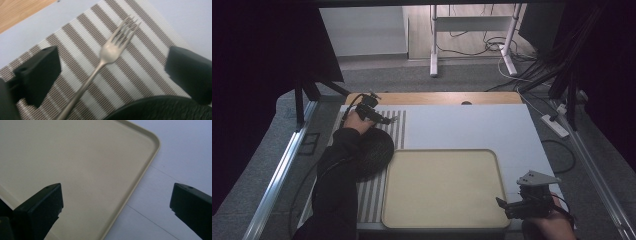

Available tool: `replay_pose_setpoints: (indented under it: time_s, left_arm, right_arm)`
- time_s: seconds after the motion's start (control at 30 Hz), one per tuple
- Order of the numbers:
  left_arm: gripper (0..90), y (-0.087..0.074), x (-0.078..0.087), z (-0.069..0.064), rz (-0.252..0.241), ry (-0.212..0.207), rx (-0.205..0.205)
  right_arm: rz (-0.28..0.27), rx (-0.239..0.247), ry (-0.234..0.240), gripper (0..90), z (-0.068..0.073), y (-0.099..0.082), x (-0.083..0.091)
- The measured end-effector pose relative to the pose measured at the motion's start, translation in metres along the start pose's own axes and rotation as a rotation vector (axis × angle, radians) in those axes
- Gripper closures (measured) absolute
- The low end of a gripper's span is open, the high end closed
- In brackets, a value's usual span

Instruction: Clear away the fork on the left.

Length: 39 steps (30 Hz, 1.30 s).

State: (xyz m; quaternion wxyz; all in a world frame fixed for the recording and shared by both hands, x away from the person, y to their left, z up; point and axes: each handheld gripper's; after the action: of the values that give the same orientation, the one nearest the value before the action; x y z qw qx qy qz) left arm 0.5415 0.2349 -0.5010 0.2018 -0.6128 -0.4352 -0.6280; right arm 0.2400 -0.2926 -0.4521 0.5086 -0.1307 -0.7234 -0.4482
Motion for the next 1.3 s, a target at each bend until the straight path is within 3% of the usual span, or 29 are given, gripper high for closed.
replay_pose_setpoints:
  time_s: [0.2,0.57,1.0,1.1,1.13,1.17,1.3]
  left_arm:
    - [0.0,-0.004,-0.002,0.011,0.031,0.007,0.018]
    - [0.0,-0.008,-0.027,0.019,0.107,0.084,0.011]
    - [3.0,-0.008,-0.025,0.019,0.120,0.080,-0.022]
    - [30.0,-0.009,-0.018,0.015,0.101,0.072,-0.078]
    - [30.0,-0.010,-0.017,0.014,0.102,0.074,-0.083]
    - [49.2,-0.011,-0.014,0.015,0.097,0.069,-0.091]
    - [73.4,-0.015,-0.011,0.017,0.097,0.071,-0.106]
  right_arm:
    - [0.001,0.002,0.000,0.0,0.000,0.000,0.000]
    - [0.002,0.001,0.002,0.0,0.000,0.000,0.000]
    - [0.006,0.013,0.004,0.0,0.001,0.000,-0.001]
    - [0.012,0.017,0.006,0.0,0.001,0.000,-0.001]
    - [0.012,0.017,0.006,0.0,0.001,0.000,-0.001]
    - [0.012,0.020,0.006,0.0,0.001,0.000,-0.001]
    - [0.014,0.030,0.006,0.0,0.002,0.000,-0.001]
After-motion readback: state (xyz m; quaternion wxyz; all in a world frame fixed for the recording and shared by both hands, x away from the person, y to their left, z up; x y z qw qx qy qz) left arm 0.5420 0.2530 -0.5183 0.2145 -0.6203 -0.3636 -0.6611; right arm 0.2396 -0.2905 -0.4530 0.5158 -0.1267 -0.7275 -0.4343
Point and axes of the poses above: each handheld gripper's, and its own axes: x roughly backward along the jaws, y roughly out of its top, z roughly to its left, and after that the axes turned 12 degrees about z, right-handed
